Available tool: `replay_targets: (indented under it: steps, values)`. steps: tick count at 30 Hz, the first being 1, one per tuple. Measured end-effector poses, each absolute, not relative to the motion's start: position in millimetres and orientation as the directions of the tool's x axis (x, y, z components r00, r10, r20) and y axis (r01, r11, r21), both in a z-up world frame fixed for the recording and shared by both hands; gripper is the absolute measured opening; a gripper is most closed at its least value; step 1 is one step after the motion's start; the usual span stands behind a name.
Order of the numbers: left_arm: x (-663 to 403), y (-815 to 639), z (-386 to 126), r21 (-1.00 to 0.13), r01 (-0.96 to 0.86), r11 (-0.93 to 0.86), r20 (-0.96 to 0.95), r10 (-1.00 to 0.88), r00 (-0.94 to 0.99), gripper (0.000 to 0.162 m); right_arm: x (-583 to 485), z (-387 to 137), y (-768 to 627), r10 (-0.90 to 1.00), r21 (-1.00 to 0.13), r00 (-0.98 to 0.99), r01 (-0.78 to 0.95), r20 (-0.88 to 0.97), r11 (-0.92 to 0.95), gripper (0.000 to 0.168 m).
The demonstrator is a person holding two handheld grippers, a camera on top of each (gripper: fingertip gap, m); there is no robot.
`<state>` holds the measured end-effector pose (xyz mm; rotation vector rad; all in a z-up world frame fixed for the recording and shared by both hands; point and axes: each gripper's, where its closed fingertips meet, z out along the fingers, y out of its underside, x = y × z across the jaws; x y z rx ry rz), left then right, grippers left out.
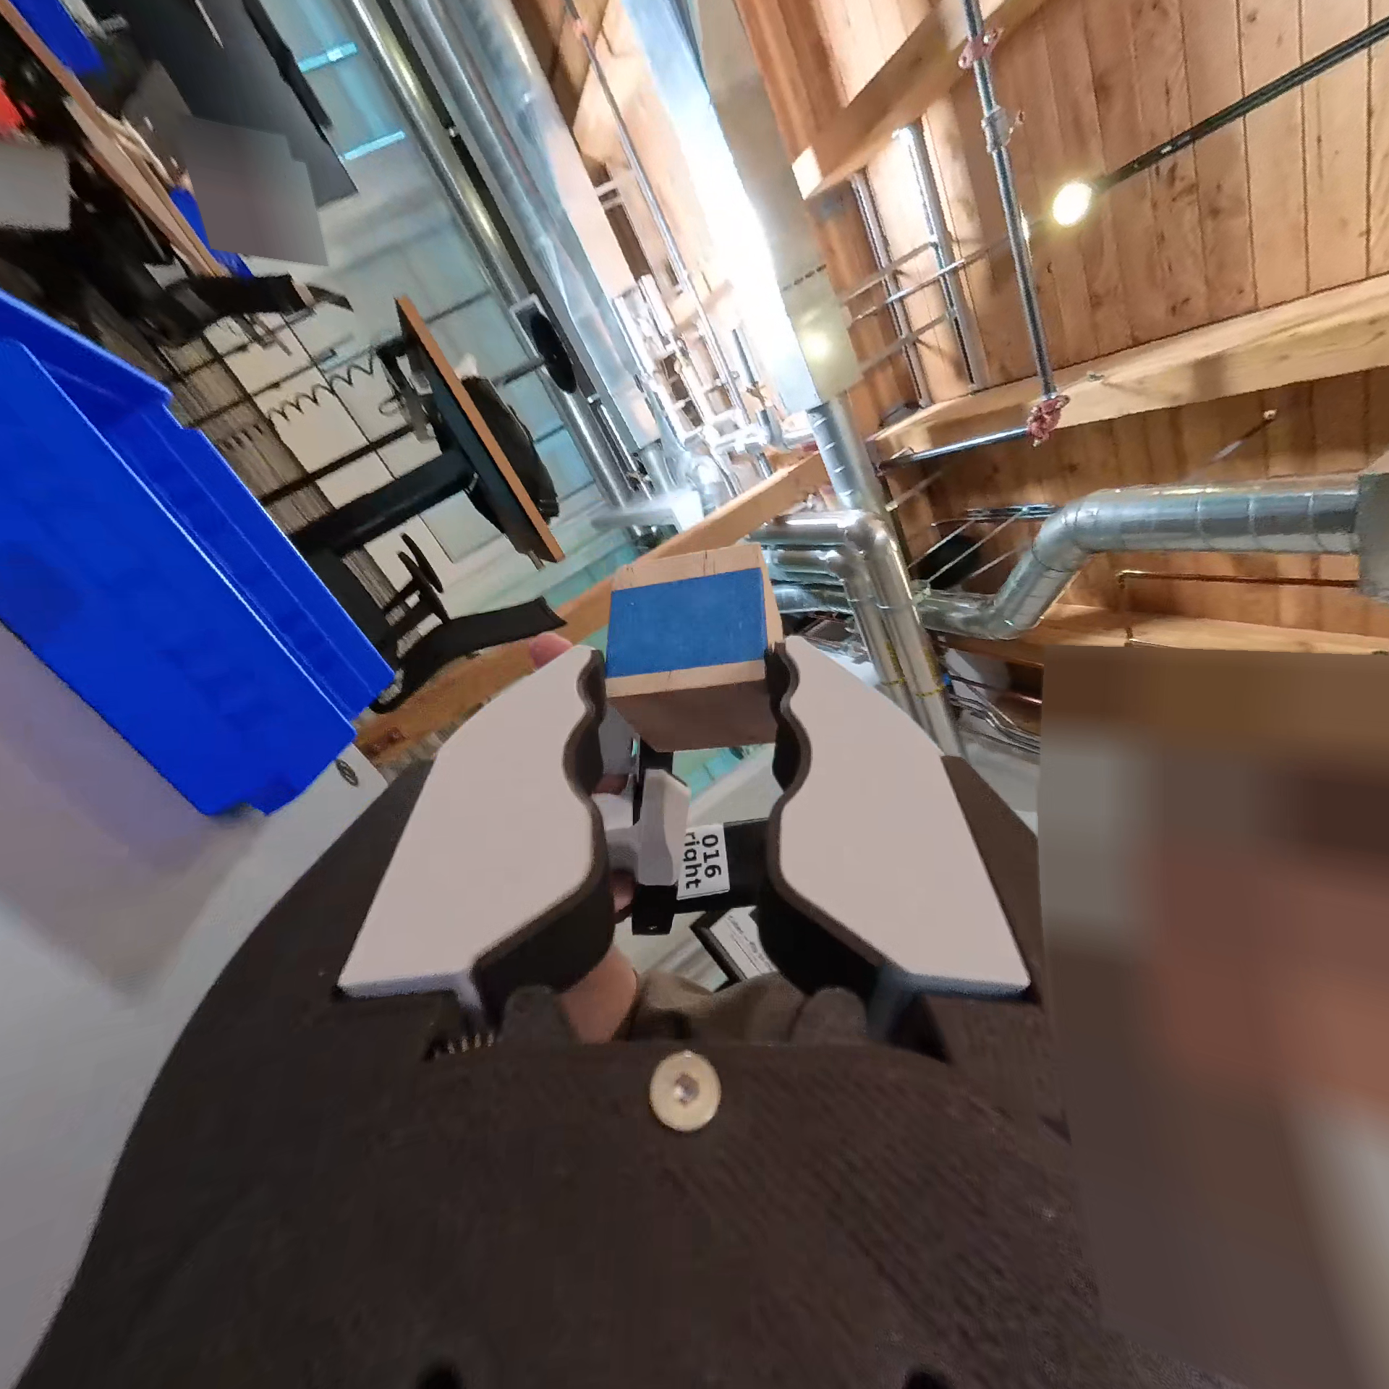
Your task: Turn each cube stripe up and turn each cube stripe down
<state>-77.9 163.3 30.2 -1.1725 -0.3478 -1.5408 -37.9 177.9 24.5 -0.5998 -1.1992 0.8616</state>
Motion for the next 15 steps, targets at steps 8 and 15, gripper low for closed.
replay_targets:
  steps: [8,15]
  values:
    - [-63.6,168.8,23.4,-0.308,0.871,-0.383,0.821,-0.569,0.04,0.044,-36.8,26.1,174.7,0.842,-0.802,0.088,-0.269,0.531,0.534,0.048]
    - [-58.6,165.7,25.7,-0.316,0.859,-0.402,0.815,-0.579,0.029,0.044,-39.1,23.5,169.9,0.83,-0.791,0.086,-0.264,0.551,0.552,0.049]
